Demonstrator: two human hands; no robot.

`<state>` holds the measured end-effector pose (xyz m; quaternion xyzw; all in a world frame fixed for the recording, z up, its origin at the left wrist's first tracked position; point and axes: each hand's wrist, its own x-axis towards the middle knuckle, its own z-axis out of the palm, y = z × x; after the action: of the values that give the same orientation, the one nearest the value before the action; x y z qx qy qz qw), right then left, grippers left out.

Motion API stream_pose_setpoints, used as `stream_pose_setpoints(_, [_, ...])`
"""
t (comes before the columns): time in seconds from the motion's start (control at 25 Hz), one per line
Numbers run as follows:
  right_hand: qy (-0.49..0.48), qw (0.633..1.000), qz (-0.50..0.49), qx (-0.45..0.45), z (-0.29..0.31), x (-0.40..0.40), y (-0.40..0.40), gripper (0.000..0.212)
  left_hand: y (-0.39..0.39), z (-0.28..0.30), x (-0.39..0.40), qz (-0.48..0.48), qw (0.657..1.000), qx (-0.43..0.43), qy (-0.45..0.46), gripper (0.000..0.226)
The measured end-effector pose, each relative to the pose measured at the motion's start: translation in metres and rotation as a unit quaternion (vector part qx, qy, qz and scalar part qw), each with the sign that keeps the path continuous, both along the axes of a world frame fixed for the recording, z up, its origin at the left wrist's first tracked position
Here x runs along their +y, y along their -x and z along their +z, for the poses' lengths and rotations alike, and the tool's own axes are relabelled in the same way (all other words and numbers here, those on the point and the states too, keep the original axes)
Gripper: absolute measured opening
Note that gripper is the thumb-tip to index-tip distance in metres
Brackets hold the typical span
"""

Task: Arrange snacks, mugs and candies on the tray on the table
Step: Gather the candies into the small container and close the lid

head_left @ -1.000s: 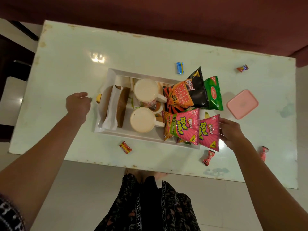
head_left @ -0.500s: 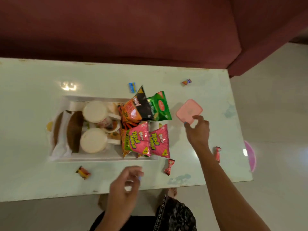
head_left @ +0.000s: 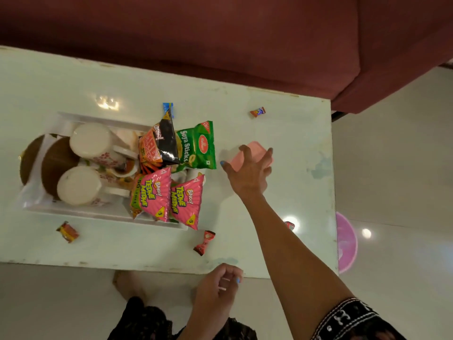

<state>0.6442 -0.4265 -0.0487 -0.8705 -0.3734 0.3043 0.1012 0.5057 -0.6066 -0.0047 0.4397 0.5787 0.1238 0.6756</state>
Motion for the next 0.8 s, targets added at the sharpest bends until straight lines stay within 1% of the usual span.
stream_pose_setpoints(0.08, [-0.004, 1.0, -0.011, -0.003, 0.003, -0.005, 0.001, 0.049, -0.009, -0.005, 0.007, 0.044, 0.999, 0.019, 0.002, 0.015])
stream_pose_setpoints(0.16, [-0.002, 1.0, -0.003, -0.014, 0.006, -0.016, 0.0, 0.048, -0.016, -0.01, 0.02, 0.125, 0.991, 0.016, 0.034, 0.014])
stream_pose_setpoints(0.24, [-0.009, 1.0, -0.013, 0.017, 0.008, -0.034, -0.003, 0.061, -0.023, -0.016, 0.036, 0.194, 0.978, 0.007, 0.07, 0.01])
stream_pose_setpoints(0.28, [-0.02, 0.997, -0.04, 0.057, 0.011, -0.044, -0.005, 0.072, -0.027, -0.018, 0.045, 0.22, 0.972, -0.001, 0.087, 0.01])
stream_pose_setpoints(0.36, [-0.047, 0.979, -0.119, 0.158, 0.017, -0.063, -0.008, 0.093, -0.035, -0.023, 0.064, 0.262, 0.957, -0.024, 0.125, 0.022])
stream_pose_setpoints(0.44, [-0.041, 0.958, -0.173, 0.226, 0.025, -0.081, -0.008, 0.1, -0.043, -0.025, 0.081, 0.286, 0.942, -0.043, 0.173, 0.028])
stream_pose_setpoints(0.52, [-0.017, 0.943, -0.197, 0.267, 0.031, -0.097, -0.003, 0.098, -0.05, -0.028, 0.089, 0.294, 0.926, -0.081, 0.222, 0.038])
stream_pose_setpoints(0.6, [0.001, 0.941, -0.189, 0.28, 0.036, -0.109, 0.0, 0.087, -0.051, -0.03, 0.088, 0.292, 0.916, -0.13, 0.243, 0.049])
stream_pose_setpoints(0.68, [0.002, 0.941, -0.178, 0.287, 0.04, -0.116, -0.002, 0.073, -0.05, -0.033, 0.088, 0.293, 0.914, -0.151, 0.238, 0.049])
stream_pose_setpoints(0.8, [-0.002, 0.935, -0.188, 0.301, 0.045, -0.114, -0.015, 0.067, -0.049, -0.036, 0.091, 0.287, 0.917, -0.154, 0.228, 0.049])
